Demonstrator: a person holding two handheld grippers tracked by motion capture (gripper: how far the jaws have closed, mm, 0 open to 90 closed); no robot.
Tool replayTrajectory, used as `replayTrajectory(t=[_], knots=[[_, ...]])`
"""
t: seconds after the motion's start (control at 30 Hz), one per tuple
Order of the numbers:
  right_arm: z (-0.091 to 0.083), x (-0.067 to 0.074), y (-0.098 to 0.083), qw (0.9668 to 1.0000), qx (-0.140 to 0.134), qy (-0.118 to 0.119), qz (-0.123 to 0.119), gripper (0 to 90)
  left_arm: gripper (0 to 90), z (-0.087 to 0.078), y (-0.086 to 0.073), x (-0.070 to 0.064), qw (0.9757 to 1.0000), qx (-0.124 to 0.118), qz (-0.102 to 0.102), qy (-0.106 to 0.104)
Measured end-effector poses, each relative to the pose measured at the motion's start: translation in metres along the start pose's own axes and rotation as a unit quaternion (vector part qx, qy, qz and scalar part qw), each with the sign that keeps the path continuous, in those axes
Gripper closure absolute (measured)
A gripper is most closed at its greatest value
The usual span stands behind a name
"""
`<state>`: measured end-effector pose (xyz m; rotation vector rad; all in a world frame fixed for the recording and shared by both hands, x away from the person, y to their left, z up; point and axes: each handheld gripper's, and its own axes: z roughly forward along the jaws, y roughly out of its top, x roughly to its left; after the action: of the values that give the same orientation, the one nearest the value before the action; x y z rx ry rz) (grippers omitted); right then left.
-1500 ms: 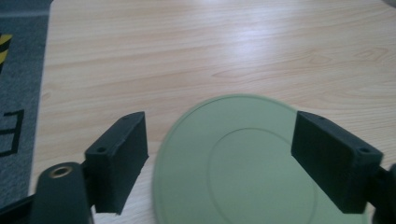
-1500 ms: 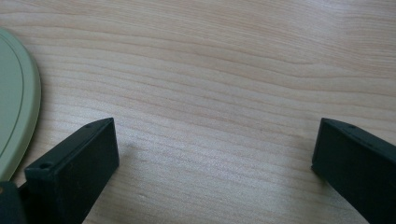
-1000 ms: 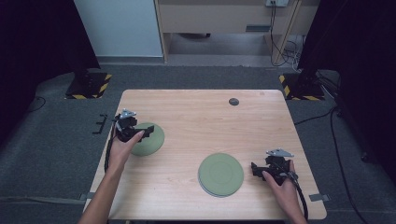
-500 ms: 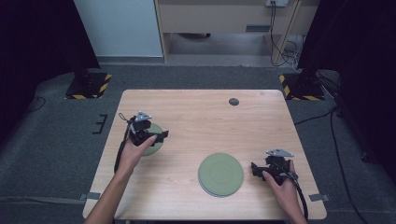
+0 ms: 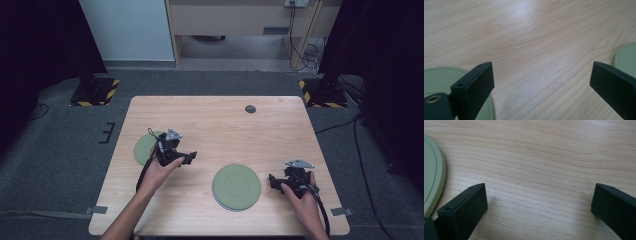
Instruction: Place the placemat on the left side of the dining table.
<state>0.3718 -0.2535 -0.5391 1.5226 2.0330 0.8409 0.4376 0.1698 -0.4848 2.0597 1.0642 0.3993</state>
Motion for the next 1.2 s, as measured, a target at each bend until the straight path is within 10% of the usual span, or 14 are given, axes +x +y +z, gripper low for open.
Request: replayTrajectory(t=[1.2], knots=[[0.0,0.0,0.0,1.0,0.0,0.0,0.0,0.9,4.7,0.004,-0.038,-0.046,0.9963,0.045,0.065,-0.034]])
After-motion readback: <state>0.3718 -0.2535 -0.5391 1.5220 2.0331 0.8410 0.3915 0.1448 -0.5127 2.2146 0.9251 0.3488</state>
